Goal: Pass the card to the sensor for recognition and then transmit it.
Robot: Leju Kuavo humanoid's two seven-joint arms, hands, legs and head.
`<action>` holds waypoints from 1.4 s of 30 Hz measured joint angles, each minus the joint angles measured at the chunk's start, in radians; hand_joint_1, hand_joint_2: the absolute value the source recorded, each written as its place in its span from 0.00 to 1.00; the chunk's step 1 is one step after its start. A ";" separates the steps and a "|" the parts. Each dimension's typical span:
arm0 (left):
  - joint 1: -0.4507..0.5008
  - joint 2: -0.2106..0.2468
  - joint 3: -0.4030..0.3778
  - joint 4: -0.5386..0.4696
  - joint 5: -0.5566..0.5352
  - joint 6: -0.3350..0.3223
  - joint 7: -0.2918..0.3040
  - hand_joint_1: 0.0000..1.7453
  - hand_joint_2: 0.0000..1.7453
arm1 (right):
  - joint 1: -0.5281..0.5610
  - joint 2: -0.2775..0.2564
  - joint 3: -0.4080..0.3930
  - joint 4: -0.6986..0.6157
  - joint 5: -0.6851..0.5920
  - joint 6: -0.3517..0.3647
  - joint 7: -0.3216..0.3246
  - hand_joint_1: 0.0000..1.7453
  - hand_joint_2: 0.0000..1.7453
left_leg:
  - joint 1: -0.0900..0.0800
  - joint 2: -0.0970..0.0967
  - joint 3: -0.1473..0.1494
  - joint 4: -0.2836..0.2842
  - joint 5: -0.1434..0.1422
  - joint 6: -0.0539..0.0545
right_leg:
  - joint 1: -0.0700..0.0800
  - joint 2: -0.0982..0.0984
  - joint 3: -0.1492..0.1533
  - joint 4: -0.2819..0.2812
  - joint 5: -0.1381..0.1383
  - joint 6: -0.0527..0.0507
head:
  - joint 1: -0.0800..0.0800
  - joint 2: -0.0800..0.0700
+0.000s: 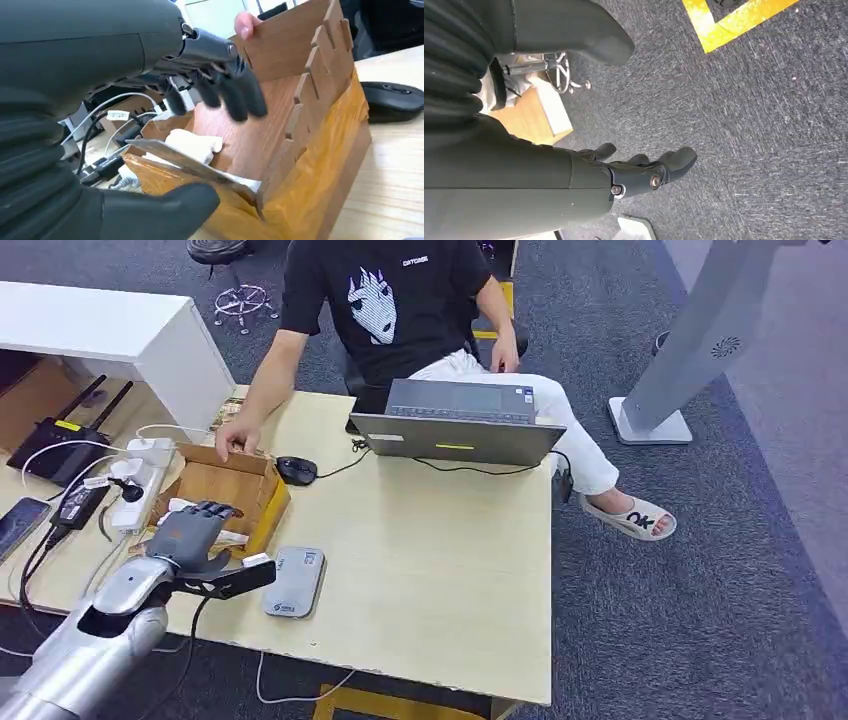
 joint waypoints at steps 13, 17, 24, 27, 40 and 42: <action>-0.002 -0.016 0.004 0.013 -0.003 0.006 -0.001 1.00 1.00 | 0.000 -0.001 0.006 0.000 0.000 0.000 0.000 0.00 1.00 | 0.000 0.001 0.000 0.000 0.000 0.000 | 0.000 0.000 0.000 0.000 0.000 0.000 | 0.000 0.000; -0.002 -0.017 0.004 0.013 -0.005 0.008 -0.006 1.00 1.00 | 0.000 -0.001 0.006 0.000 0.000 0.000 0.000 0.00 1.00 | 0.000 0.001 0.000 0.000 0.000 0.000 | 0.000 0.000 0.000 0.000 0.000 0.000 | 0.000 0.000; -0.001 -0.021 0.013 0.013 -0.007 0.005 -0.015 1.00 1.00 | 0.000 -0.002 0.006 0.000 0.000 -0.001 0.000 0.00 1.00 | 0.000 0.001 0.000 0.000 0.000 0.000 | 0.000 0.000 0.000 0.000 0.000 0.000 | 0.000 0.000; -0.002 -0.021 0.017 0.013 -0.015 0.006 -0.016 1.00 1.00 | 0.000 -0.003 0.006 0.000 0.000 0.000 0.000 0.00 1.00 | 0.000 0.001 0.000 0.000 0.000 0.000 | 0.000 0.000 0.000 0.000 0.000 0.000 | 0.000 0.000; -0.159 -0.021 0.071 0.016 -0.091 0.016 0.043 1.00 1.00 | -0.001 -0.008 0.009 0.000 0.000 -0.001 -0.005 0.00 1.00 | 0.000 0.000 0.000 0.000 0.001 0.000 | 0.000 0.000 0.000 0.000 0.001 0.000 | 0.000 0.000; -0.172 -0.023 0.075 0.016 -0.091 0.017 0.043 1.00 1.00 | -0.001 -0.008 0.010 0.000 0.000 -0.001 -0.005 0.00 1.00 | 0.000 0.000 0.000 0.000 0.001 0.000 | 0.000 0.000 0.000 0.000 0.001 0.000 | 0.000 0.000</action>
